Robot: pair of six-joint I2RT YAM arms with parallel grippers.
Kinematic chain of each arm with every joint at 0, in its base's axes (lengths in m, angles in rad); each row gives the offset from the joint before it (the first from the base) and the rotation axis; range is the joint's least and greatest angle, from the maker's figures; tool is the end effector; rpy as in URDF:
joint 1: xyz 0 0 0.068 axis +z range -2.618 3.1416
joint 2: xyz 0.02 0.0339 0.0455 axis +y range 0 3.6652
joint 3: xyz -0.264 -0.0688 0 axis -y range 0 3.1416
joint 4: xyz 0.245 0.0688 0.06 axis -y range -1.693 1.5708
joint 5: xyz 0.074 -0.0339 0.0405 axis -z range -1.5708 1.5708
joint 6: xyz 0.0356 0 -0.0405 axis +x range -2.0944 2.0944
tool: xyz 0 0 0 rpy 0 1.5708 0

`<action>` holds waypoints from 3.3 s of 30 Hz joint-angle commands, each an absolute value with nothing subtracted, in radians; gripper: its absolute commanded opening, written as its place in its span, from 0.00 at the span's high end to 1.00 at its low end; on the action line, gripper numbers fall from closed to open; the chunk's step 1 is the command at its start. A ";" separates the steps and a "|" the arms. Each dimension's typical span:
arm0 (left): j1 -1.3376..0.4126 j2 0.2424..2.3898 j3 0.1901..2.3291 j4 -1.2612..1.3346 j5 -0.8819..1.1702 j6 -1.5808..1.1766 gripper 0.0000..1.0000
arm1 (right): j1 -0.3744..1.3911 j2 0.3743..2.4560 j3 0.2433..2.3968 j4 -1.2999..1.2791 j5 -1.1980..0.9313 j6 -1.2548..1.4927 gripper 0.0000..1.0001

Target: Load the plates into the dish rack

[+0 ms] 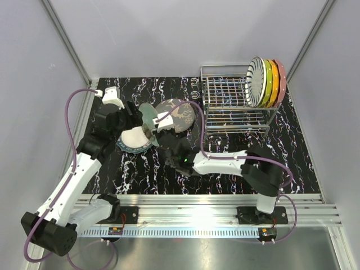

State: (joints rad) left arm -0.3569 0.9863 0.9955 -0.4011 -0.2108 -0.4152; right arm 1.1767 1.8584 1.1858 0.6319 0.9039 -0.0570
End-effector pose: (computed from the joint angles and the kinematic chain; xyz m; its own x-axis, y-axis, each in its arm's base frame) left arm 0.2081 -0.0696 0.3544 -0.3922 -0.2747 -0.8779 0.0025 0.9540 -0.2997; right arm 0.1870 0.3769 0.2570 -0.0002 -0.0923 -0.9957 -0.2701 0.9587 -0.0888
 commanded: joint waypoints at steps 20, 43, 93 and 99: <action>-0.357 0.963 1.026 -0.351 -0.239 -0.396 0.07 | 0.960 1.290 1.244 0.511 0.945 -0.383 1.00; -0.357 0.974 1.029 -0.354 -0.221 -0.394 0.01 | 0.598 1.189 1.365 0.273 0.847 -0.607 1.00; -0.357 1.006 1.042 -0.371 -0.190 -0.396 0.01 | 0.413 1.367 1.289 0.318 0.683 -0.560 0.97; -0.357 1.008 1.043 -0.371 -0.187 -0.396 0.01 | 0.396 1.370 1.281 0.316 0.678 -0.545 0.90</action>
